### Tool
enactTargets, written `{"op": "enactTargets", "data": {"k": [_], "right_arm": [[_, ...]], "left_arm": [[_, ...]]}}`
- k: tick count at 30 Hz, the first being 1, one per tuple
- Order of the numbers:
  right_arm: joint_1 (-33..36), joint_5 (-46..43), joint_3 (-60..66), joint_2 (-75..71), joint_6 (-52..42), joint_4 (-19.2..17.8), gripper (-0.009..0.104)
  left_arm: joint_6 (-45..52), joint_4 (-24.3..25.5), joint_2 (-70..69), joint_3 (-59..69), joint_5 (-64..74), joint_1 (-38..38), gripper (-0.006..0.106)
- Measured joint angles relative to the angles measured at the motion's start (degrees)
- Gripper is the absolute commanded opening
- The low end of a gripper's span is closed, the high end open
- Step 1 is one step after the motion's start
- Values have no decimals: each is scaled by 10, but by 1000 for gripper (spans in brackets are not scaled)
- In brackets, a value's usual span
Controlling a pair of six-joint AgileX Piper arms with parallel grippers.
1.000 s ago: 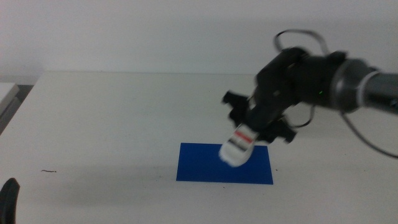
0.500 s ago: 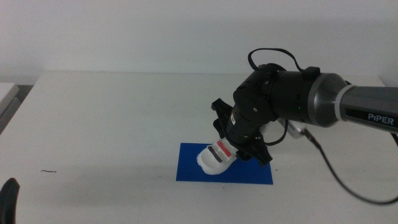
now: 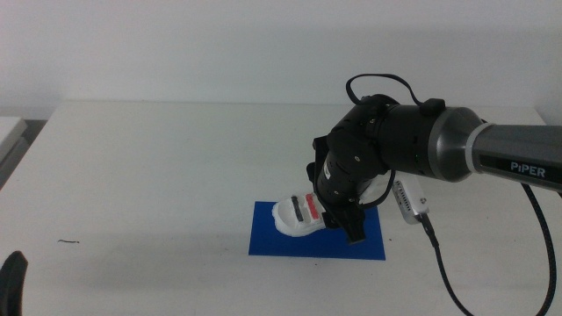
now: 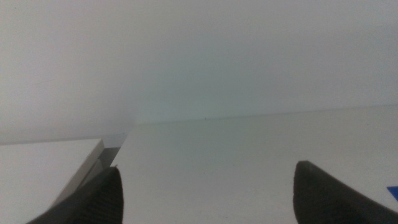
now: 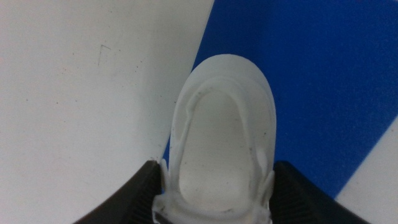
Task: Use one arm to grab the shoe from the table and place it on the mat.
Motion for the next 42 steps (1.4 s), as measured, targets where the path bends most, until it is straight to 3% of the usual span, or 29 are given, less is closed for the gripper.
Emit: {"op": "enactTargets", "data": {"k": [12,20,23,29,32,35,42], "right_arm": [[-16,18,-1,15,0,70,24],[-19,18,-6,23,0,87,25],[-23,15,-6,23,0,97,33],[-27,9,-5,29,0,124,66],[-27,9,-4,17,-14,132,72],[-27,4,-4,-31,-105,132,72],[-27,-12,-4,-190,-572,89,72]], "left_arm": [[0,0,0,0,0,0,94],[0,0,0,0,0,0,94],[0,0,0,0,0,0,94],[0,0,0,0,0,0,94],[0,0,0,0,0,0,94],[0,0,0,0,0,0,94],[0,0,0,0,0,0,94]]}}
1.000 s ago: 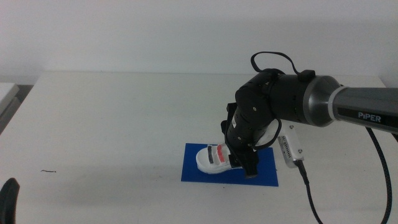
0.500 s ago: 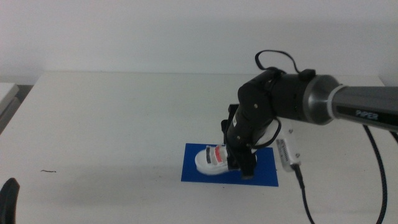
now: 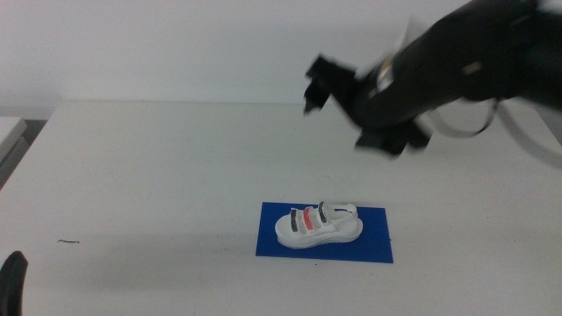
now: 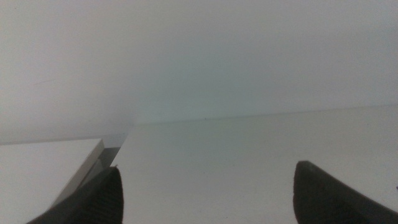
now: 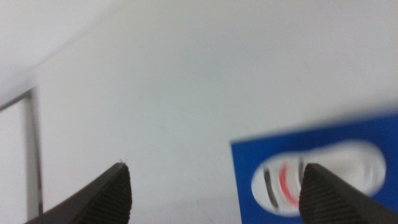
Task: Use one arm to grab the shoe from the table and place it on the mat.
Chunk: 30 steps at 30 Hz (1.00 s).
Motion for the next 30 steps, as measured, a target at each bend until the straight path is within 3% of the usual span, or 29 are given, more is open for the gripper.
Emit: {"op": "enactTargets", "data": {"k": [3,6,8,10,13,16,18,20,23,26,28,30], "right_arm": [[0,-25,0,-46,-90,-2,72],[-9,-44,5,-89,-99,-6,72],[-21,-13,26,-129,-94,-33,72],[-30,20,67,-186,-77,-86,72],[-36,52,130,-269,-62,-203,72],[-36,82,180,-342,-57,-254,72],[-45,89,215,-393,-75,-259,72],[-70,76,255,-438,-111,-248,72],[-138,5,337,-509,-207,-197,72],[-223,-107,428,-590,-359,-93,72],[-280,-173,493,-638,-491,-5,72],[-320,-228,547,-677,-586,51,72]], "left_arm": [[0,0,0,0,0,0,94],[0,0,0,0,0,0,94],[0,0,0,0,0,0,94],[0,0,0,0,0,0,94],[0,0,0,0,0,0,94],[0,0,0,0,0,0,94],[0,0,0,0,0,0,94],[0,0,0,0,0,0,94],[0,0,0,0,0,0,94],[0,0,0,0,0,0,94],[0,0,0,0,0,0,94],[0,0,0,0,0,0,94]]}}
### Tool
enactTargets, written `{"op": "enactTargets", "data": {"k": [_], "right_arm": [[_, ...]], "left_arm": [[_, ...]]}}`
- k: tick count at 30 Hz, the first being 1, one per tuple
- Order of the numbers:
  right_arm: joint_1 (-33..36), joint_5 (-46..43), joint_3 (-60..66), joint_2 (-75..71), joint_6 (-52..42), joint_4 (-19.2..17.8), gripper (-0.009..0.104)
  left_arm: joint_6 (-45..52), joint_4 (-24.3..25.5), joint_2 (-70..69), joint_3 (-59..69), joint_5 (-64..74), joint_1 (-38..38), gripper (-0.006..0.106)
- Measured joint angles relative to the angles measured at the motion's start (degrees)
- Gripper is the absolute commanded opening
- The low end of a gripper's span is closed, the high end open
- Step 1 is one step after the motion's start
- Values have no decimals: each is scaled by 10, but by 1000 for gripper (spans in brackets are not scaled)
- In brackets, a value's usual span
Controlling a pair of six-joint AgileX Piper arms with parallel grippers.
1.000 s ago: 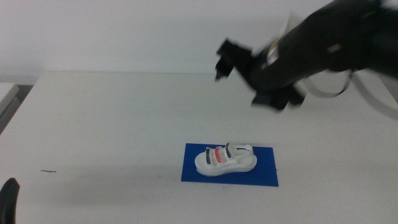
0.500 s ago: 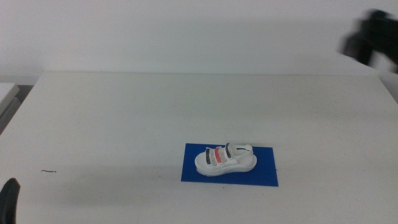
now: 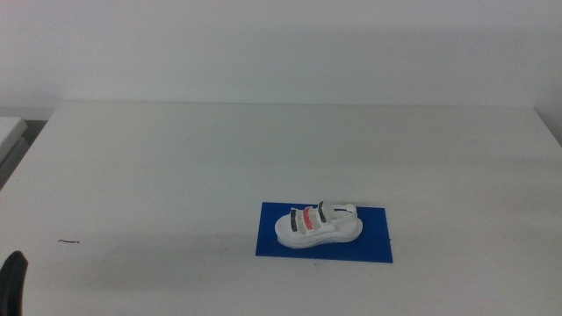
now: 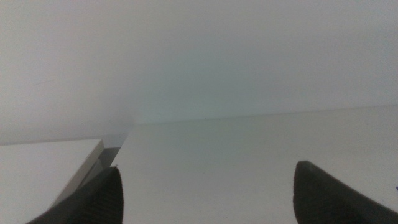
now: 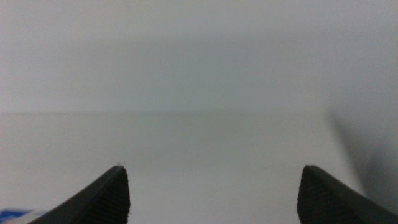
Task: Use one arm to grab the shoe from the table and place it on the mat.
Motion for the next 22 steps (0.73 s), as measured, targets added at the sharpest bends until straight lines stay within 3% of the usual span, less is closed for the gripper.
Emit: {"op": "enactTargets", "data": {"k": [3,8,13,22], "right_arm": [[-35,-78,80,-56,-68,13,72],[-40,-148,189,-146,-89,9,72],[-40,-144,267,-233,-91,-13,72],[-40,-99,271,-264,-91,-14,72]], "left_arm": [[0,0,0,0,0,0,94],[0,0,0,0,0,0,94],[0,0,0,0,0,0,94],[0,0,0,0,0,0,94]]}}
